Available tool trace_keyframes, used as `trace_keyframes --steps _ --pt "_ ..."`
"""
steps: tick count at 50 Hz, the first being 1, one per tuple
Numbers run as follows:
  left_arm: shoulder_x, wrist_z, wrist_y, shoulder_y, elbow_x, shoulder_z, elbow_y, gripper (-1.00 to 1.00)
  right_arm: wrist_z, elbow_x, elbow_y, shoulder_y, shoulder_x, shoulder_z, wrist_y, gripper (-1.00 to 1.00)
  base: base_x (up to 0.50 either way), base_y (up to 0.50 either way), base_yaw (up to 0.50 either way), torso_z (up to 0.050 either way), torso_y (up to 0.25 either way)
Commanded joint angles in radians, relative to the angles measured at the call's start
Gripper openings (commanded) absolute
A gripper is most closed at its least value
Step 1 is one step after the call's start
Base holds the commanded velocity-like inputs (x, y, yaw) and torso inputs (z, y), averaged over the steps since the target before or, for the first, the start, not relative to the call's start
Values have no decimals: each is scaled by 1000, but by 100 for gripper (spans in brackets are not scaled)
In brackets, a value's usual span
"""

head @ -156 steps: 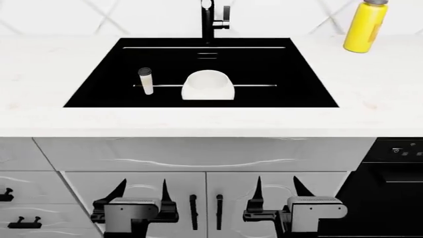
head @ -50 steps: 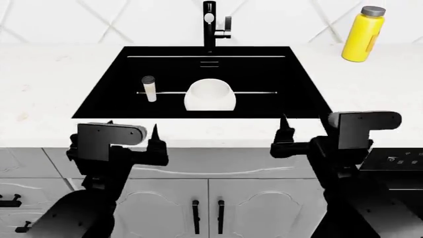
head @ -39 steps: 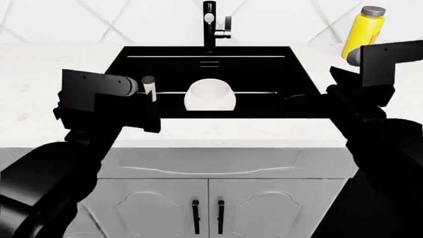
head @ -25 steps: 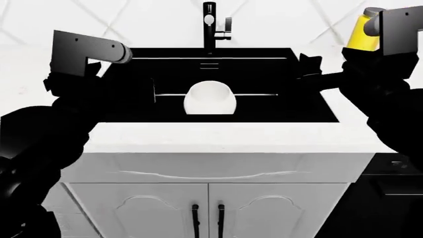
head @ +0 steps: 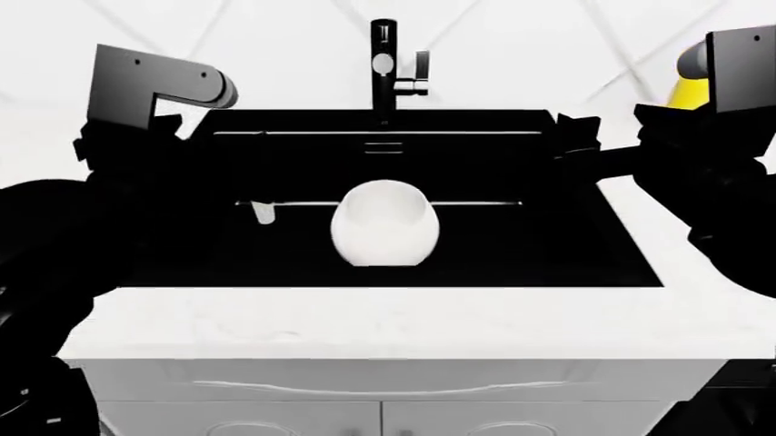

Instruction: Pick the cup and bowl from the sink and place them on the counter for drying.

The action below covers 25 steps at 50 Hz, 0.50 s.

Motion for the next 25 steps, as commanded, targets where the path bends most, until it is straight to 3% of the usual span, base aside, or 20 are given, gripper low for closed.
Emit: trace_keyframes --steps 1,25 --pt "-10 0 1 10 -9 5 -6 100 9 17 -3 -12 5 9 14 100 387 0 0 0 0" --pt "-22 -7 25 36 -16 13 -14 100 31 30 4 -13 5 -14 24 100 382 0 0 0 1"
